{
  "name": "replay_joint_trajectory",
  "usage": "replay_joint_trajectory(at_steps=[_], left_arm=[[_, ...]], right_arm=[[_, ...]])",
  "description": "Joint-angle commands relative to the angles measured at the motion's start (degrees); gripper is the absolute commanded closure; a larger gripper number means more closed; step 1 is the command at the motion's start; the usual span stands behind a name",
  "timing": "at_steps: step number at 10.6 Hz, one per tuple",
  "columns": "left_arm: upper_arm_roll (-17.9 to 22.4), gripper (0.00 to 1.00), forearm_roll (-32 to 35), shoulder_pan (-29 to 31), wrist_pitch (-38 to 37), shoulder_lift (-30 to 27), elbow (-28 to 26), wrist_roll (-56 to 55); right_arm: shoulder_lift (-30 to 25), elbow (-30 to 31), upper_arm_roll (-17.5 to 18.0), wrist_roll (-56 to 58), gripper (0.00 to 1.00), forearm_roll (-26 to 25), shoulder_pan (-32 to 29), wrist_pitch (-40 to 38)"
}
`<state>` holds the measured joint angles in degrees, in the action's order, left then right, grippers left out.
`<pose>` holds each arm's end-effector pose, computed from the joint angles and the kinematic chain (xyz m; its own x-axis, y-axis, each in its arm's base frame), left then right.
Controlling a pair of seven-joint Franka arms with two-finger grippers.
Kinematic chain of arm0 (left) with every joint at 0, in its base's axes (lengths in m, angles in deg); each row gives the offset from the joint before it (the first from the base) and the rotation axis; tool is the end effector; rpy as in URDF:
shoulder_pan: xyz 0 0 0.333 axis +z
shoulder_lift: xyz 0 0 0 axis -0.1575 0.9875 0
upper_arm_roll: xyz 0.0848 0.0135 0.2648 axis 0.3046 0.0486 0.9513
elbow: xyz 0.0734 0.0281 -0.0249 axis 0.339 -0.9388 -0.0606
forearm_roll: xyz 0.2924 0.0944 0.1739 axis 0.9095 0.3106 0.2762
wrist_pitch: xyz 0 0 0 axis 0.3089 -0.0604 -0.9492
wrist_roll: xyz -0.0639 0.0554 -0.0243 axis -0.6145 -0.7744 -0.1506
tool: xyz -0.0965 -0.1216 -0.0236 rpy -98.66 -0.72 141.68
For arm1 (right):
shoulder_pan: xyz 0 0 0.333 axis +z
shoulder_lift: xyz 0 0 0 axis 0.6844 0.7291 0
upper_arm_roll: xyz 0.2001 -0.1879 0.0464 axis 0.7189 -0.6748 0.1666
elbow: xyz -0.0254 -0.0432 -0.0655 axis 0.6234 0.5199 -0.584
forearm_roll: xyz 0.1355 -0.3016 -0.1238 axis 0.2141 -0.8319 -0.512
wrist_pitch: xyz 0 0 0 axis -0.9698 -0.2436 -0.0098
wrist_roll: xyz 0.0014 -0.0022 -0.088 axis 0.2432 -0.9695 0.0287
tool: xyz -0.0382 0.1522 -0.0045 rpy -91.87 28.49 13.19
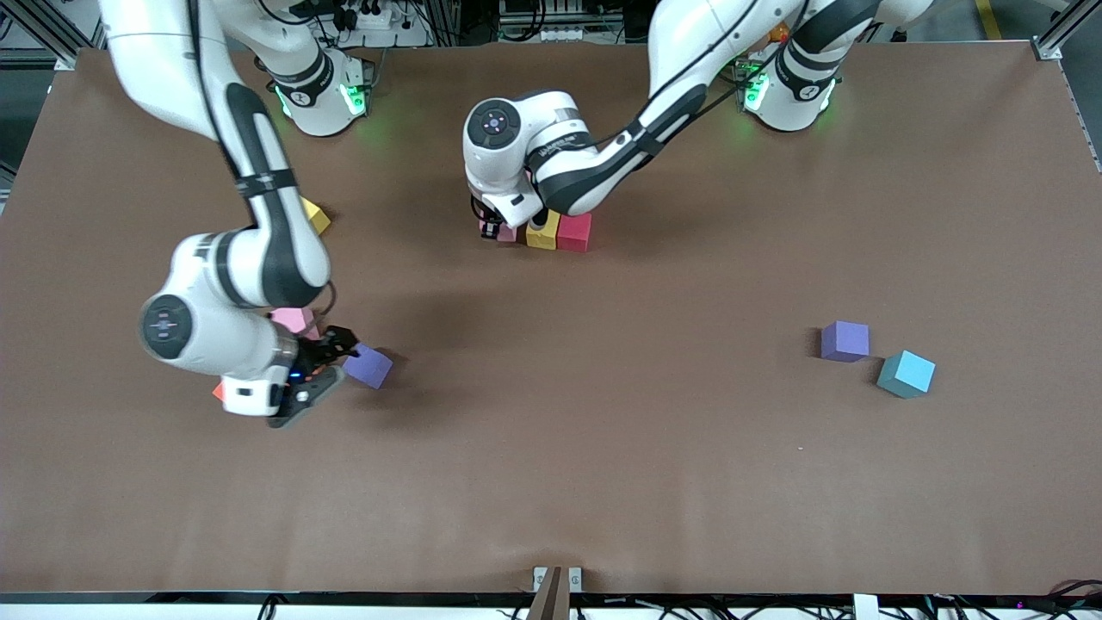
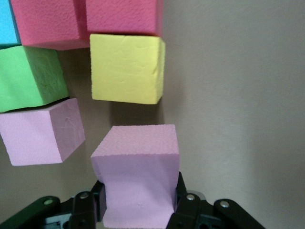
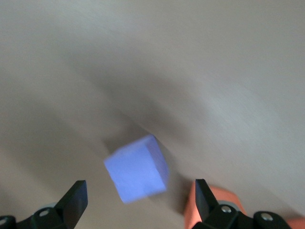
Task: Form number 2 with 11 blocks
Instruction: 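Grasp the purple cube with the right gripper near the orange cubes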
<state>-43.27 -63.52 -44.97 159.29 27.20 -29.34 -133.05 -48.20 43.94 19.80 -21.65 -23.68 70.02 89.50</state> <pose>0.3048 -0.5860 0.2038 0.1221 0.9835 -0.1335 0.9806 -0.1403 -0.1368 0.6019 0.1505 0.2314 0.7593 0.6502 0.0285 0.6469 -0.7492 -0.1425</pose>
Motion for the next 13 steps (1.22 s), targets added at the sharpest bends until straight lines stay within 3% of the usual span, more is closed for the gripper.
replay_joint_trajectory(at_steps=[1, 2, 5, 9, 11, 13], left_arm=[[1.18, 0.65, -0.3, -1.7, 0.2, 1.06, 0.12, -1.25], [1.27, 0.65, -0.13, -1.8, 0.2, 1.59, -0.23, -1.25], [1.27, 0.65, 0.49, -1.8, 0.55, 2.64, -1.72, -1.33], [1.36, 0.65, 1.27, -1.27, 0.55, 2.65, -2.43, -1.34], [2.23, 0.65, 1.89, -1.44, 0.9, 2.56, -2.34, -1.42], [2.5, 0.65, 1.81, -1.27, 1.95, 2.47, -2.34, -1.42]], right_arm=[[3.03, 2.38, 0.27, 5.92, 0.0, -1.53, 2.34, 7.21], [3.12, 4.15, 0.27, 12.67, 0.0, -1.44, 2.53, 10.57], [3.65, 4.95, 0.27, 22.03, 0.0, -1.53, 1.83, 10.86], [2.51, 6.02, 0.09, 20.92, 0.0, -1.0, 1.47, 9.99], [-0.02, 5.65, -0.09, 19.69, 0.0, -1.0, 0.95, 3.42], [-3.63, 11.6, 0.0, 20.21, 0.0, -1.0, 1.03, 5.83]])
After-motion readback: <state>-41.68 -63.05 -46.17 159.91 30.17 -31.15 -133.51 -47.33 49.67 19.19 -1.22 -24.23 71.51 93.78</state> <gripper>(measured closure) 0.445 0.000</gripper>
